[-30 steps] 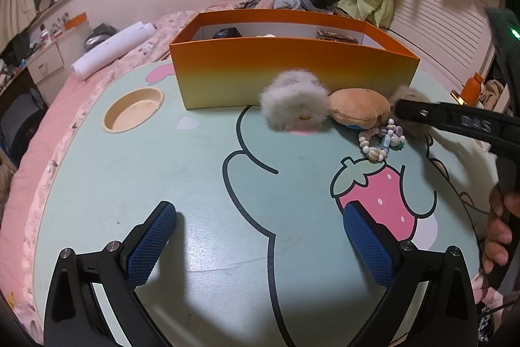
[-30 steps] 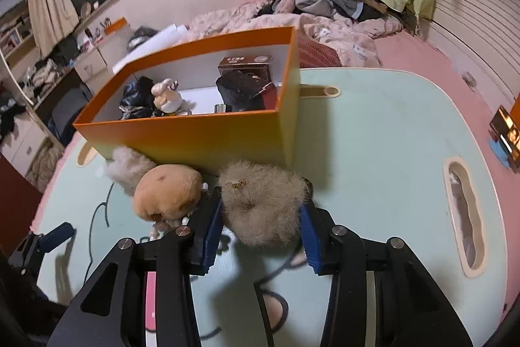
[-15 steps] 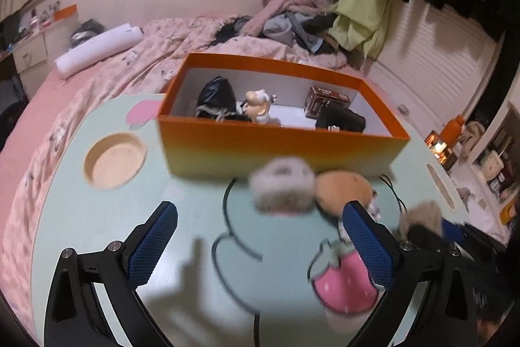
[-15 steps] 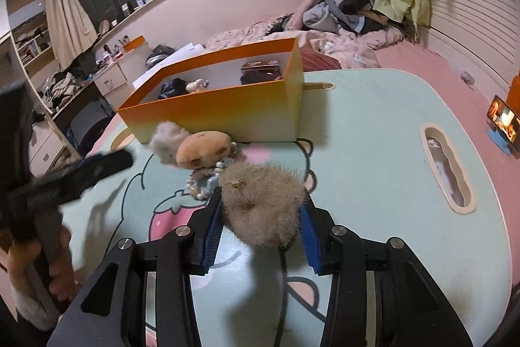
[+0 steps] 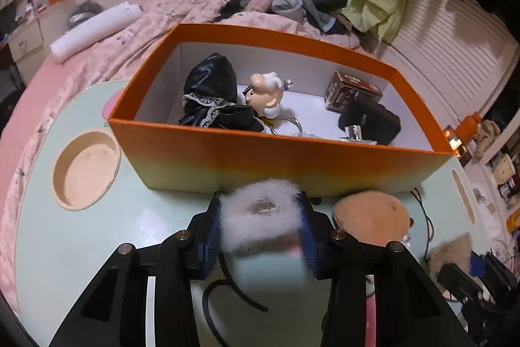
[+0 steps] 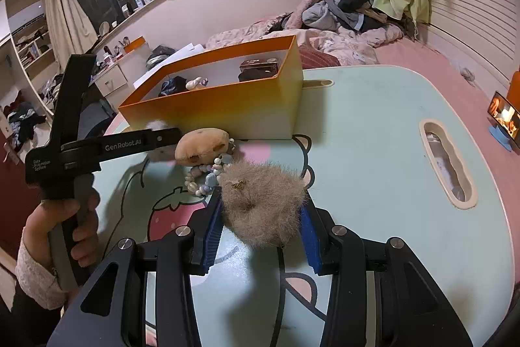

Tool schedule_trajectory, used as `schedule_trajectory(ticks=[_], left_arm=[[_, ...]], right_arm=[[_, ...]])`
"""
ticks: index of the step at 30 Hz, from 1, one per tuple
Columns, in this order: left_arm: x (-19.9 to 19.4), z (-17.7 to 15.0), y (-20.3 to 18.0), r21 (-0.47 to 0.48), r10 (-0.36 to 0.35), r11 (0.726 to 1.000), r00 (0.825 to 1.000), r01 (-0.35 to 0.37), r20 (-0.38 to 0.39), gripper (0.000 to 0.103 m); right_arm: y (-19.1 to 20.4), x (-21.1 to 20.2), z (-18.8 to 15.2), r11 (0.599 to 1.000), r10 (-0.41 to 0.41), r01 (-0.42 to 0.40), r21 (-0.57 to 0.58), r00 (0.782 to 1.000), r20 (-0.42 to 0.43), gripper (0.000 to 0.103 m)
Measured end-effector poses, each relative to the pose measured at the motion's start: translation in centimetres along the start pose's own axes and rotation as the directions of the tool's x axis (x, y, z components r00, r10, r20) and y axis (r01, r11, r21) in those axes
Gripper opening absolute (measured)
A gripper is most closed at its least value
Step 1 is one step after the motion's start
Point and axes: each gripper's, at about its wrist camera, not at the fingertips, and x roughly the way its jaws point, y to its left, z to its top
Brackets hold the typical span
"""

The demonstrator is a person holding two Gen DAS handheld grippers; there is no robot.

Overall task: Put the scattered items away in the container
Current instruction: 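Carry the fluffy ball and pom-pom into the orange box and open both grippers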

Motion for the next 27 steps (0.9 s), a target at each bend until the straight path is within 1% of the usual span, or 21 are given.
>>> schedule_trajectory(ticks=[2,7,11,13,15,16,19,21,23,25,27], left_arm=[[-0.6,-0.6,0.5,-0.003,-0.011,1.000,1.000,0.011,0.011,0.040],[-3.5,-2.5,1.5,0.006,-0.015,1.000,0.997,0.015,0.071,0.040],[-5.7,-2.0,1.7,0.018,-0.028,0.999,0.993,0.026,0.111,0.040],[-6.8,-0.8,1.4,0.027,-0.039,0.999,0.990,0.036,0.137,0.040],[-7.9,0.5,0.9,0.042,-0.038,0.999,0.983,0.031,0.181,0.040],[-8.1,1.3,0.7,0.049,-0.035,0.998,0.981,0.027,0.191,0.040],[-8.3,3.8,0.5,0.055,-0.034,0.998,0.978,0.024,0.204,0.040],[-8.0,5.7,0.3,0.058,-0.018,0.998,0.978,0.006,0.206,0.040],[-7.1,7.4,0.4,0.054,-0.005,0.999,0.981,-0.006,0.193,0.040],[-6.0,8.7,0.7,0.047,0.002,0.999,0.985,-0.010,0.175,0.040],[-4.8,9.3,0.7,0.054,0.001,0.998,0.986,-0.010,0.165,0.040]], right_arm=[[0.0,0.0,0.0,1.000,0.002,-0.002,-0.002,1.000,0.001,0.044],[0.6,-0.1,0.1,1.000,0.008,-0.007,-0.015,1.000,0.005,0.044],[1.4,-0.3,0.7,0.999,0.015,-0.014,-0.038,1.000,0.014,0.044],[1.9,-0.4,1.4,0.999,0.022,-0.020,-0.051,1.000,0.023,0.044],[2.3,-0.5,2.5,0.997,0.049,-0.048,-0.056,0.998,0.028,0.044],[2.6,-0.5,3.4,0.996,0.061,-0.058,-0.062,0.998,0.035,0.044],[3.7,-0.4,6.0,0.994,0.048,-0.040,-0.105,0.997,0.066,0.044],[4.0,0.1,7.7,0.993,0.043,-0.034,-0.113,0.996,0.074,0.044],[4.3,1.1,9.9,0.993,0.038,-0.030,-0.110,0.997,0.072,0.044],[4.8,2.7,11.6,0.992,0.015,-0.008,-0.129,0.998,0.059,0.044],[5.2,4.0,12.6,0.990,-0.009,0.015,-0.141,0.999,0.046,0.044]])
